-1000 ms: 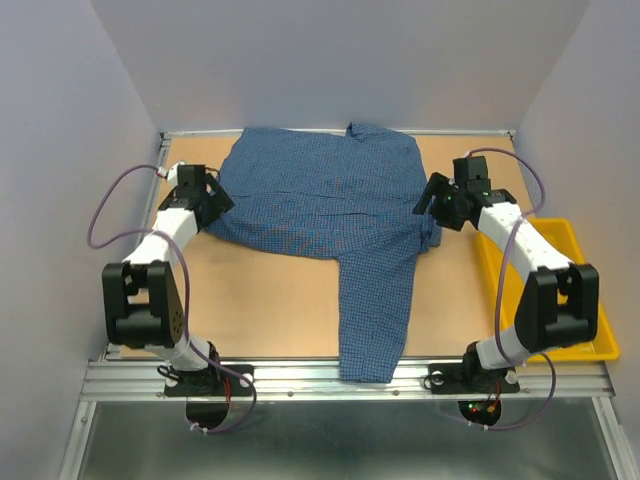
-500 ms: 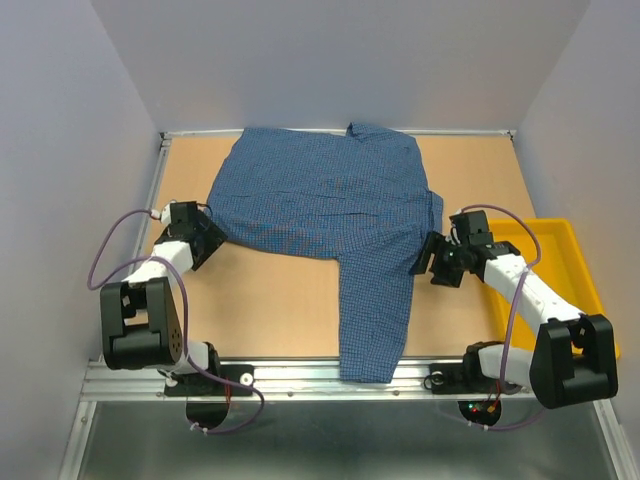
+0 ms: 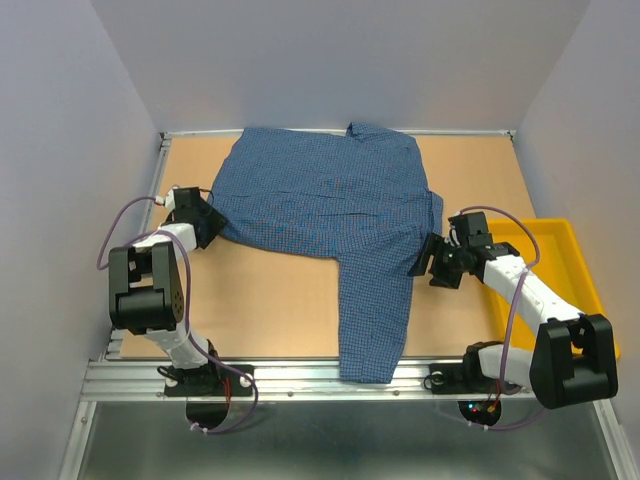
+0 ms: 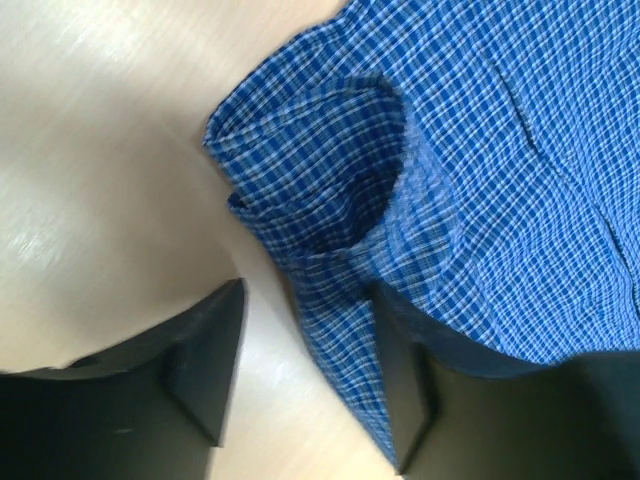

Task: Fold and stack the long sleeve shirts
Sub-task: Fold the shirt

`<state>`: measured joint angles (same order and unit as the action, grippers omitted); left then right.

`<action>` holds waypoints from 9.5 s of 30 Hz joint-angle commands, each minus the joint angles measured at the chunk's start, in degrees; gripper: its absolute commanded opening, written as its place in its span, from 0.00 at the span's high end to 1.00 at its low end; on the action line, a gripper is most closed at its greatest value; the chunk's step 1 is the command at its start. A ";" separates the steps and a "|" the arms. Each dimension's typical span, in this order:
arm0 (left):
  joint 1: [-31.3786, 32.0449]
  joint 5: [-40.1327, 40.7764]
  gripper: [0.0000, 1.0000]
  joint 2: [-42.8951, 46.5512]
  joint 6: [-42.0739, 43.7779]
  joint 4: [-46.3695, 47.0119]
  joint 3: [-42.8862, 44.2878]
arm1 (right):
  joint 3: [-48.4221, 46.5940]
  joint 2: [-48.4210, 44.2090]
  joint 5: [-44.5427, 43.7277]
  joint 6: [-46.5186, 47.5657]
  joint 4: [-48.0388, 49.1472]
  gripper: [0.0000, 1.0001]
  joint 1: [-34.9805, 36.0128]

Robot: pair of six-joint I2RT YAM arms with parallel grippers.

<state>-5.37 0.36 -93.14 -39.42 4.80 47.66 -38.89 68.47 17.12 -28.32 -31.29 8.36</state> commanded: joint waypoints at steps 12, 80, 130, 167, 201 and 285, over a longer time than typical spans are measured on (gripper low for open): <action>2.20 -2.29 0.46 -5.38 -4.26 -4.62 14.03 | 0.31 -0.44 0.81 0.28 2.64 0.29 0.60; 0.36 -2.29 0.10 22.30 7.95 -13.85 -5.21 | -0.74 11.86 -13.52 -14.84 -5.36 0.43 29.16; 0.44 -1.51 0.10 10.35 5.41 -10.86 2.97 | -74.39 46.84 -12.47 -2.53 -5.02 0.90 2.72; -3.77 0.78 0.24 -4.42 -0.92 -6.65 6.92 | -8.84 16.00 -8.34 -12.64 18.19 0.30 -4.05; -4.39 8.95 0.97 -3.20 5.31 -16.74 8.26 | -0.83 10.99 -5.26 -11.06 20.77 1.00 -11.88; 34.72 -11.61 0.08 15.10 -4.70 -3.13 -3.28 | -34.23 23.82 -4.21 -7.89 21.88 0.99 3.68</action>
<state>27.14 -10.59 -77.67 -41.98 -1.19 41.63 -69.89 93.23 14.70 -35.22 -10.96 12.67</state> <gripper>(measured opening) 0.920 0.042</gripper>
